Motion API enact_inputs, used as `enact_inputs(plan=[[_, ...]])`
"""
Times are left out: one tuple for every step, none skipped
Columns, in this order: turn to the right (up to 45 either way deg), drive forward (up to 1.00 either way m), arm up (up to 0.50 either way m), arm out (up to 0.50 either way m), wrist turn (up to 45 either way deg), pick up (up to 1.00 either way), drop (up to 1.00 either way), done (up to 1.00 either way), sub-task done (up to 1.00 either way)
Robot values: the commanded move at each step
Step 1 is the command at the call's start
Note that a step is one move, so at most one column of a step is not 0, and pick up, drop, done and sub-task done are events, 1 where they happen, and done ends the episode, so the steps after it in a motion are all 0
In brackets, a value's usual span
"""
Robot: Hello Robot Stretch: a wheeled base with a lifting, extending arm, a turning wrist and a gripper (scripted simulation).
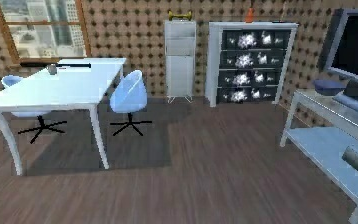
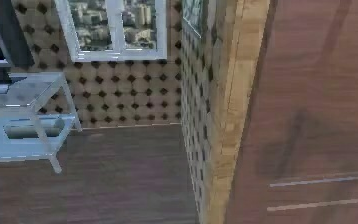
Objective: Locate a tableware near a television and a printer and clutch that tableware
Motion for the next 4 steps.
enact_inputs(plan=[[36.0, 0.0, 0.0, 0.0, 0.0, 0.0, 0.0, 0.0, 0.0], [0.0, 0.4, 0.0, 0.0, 0.0, 0.0, 0.0, 0.0, 0.0], [33.0, 0.0, 0.0, 0.0, 0.0, 0.0, 0.0, 0.0, 0.0], [0.0, 0.7, 0.0, 0.0, 0.0, 0.0, 0.0, 0.0, 0.0]])
